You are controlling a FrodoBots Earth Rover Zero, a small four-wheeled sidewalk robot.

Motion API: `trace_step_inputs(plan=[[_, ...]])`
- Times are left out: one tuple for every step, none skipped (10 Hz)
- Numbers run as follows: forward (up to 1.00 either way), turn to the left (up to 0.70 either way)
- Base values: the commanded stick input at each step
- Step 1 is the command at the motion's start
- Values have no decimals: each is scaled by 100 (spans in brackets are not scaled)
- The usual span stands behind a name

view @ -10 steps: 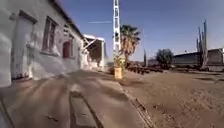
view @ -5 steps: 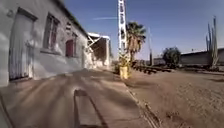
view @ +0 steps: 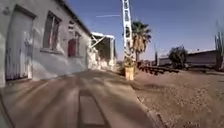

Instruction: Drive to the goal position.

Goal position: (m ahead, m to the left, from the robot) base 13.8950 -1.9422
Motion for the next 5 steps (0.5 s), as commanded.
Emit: trace_step_inputs(plan=[[70, 0], [70, 0], [70, 0], [70, 0], [70, 0]])
